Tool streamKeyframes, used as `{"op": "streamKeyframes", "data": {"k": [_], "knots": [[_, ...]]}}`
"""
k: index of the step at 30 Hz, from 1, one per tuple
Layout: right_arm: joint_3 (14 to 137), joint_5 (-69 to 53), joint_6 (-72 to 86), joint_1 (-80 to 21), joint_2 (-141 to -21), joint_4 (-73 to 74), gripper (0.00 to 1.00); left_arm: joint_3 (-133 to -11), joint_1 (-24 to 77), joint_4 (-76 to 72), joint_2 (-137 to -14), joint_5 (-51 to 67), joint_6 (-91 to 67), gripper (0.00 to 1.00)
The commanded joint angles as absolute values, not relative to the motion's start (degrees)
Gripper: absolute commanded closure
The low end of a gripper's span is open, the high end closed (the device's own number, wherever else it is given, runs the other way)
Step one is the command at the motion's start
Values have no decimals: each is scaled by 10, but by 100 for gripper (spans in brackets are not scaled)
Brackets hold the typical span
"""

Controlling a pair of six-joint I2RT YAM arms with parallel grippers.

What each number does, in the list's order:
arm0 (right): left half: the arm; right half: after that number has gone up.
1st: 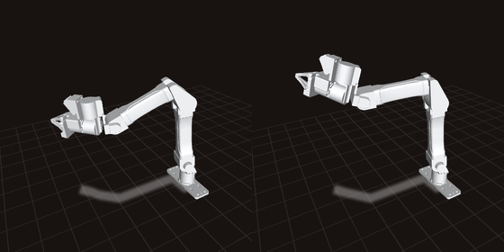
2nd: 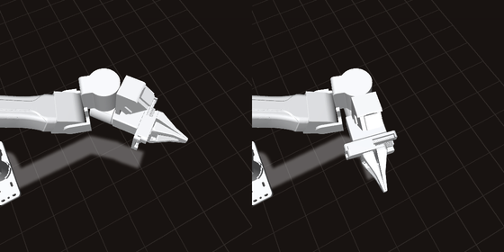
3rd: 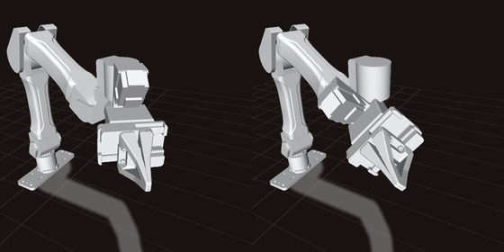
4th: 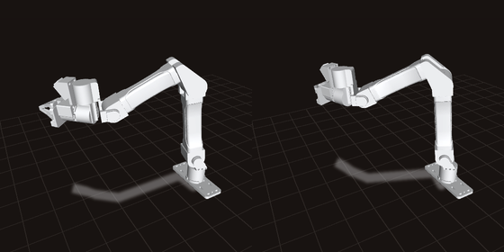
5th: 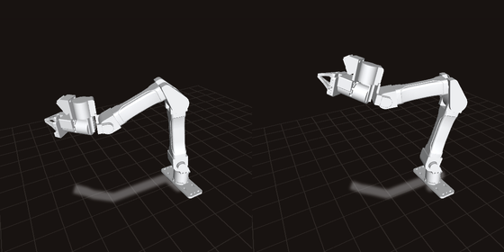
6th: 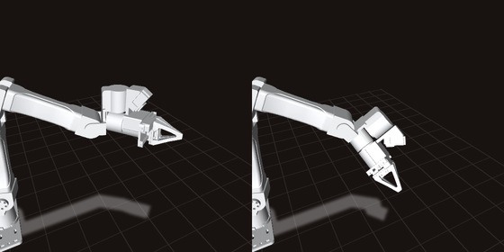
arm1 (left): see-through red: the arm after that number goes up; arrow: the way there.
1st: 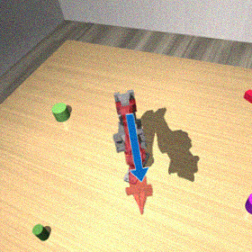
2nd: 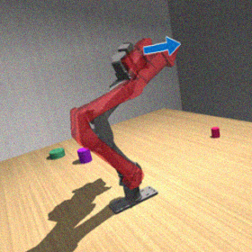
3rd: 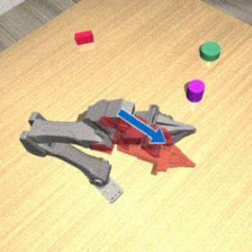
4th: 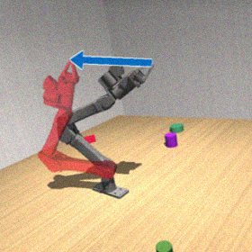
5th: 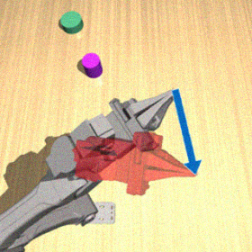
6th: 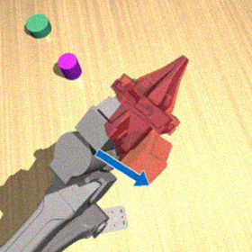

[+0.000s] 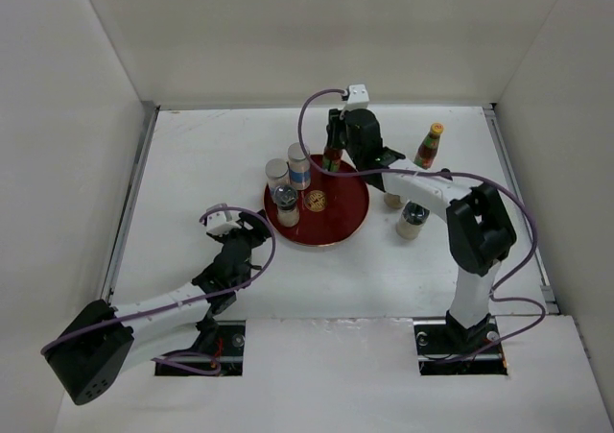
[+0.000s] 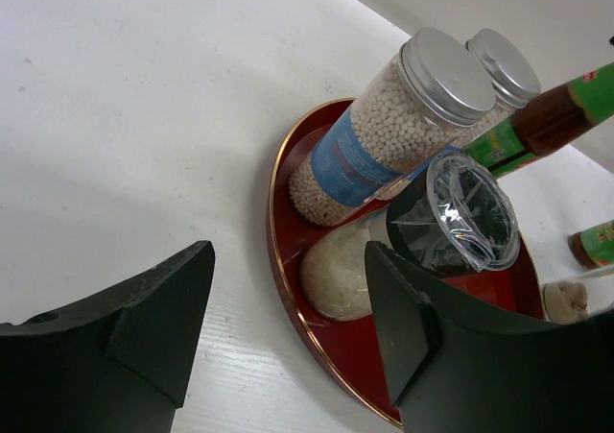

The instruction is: Organize the condiment bottles

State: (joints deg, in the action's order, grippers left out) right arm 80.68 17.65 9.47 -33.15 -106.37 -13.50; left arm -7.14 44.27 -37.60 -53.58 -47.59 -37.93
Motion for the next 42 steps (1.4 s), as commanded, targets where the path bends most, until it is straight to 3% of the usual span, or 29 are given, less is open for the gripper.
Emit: {"op": "streamKeyframes", "data": {"k": [1,6,14,17,25,28,35,42], "knots": [[862,171,107,-340,-1061,-223,67,-65,440,-405,-525,-486,-385,38],[846,171,102,-355,-1075,-248,63,-66,439,-405,-525,-485,-385,38],[809,184,105,-363,-1045,-252,31,-65,442,-405,-522,-483,-387,37],[788,186,106,-363,-1008,-252,25,-65,441,-405,-526,-483,-387,37],[665,232,125,-260,-876,-238,26,-65,441,-405,-524,-481,-387,37],[671,244,137,-190,-854,-152,26,-68,442,-405,-532,-480,-387,37],[700,315,99,-112,-910,-70,25,-70,438,-412,-543,-476,-384,37],[700,294,105,-87,-947,-82,26,-73,438,-416,-555,-474,-387,37]]}}
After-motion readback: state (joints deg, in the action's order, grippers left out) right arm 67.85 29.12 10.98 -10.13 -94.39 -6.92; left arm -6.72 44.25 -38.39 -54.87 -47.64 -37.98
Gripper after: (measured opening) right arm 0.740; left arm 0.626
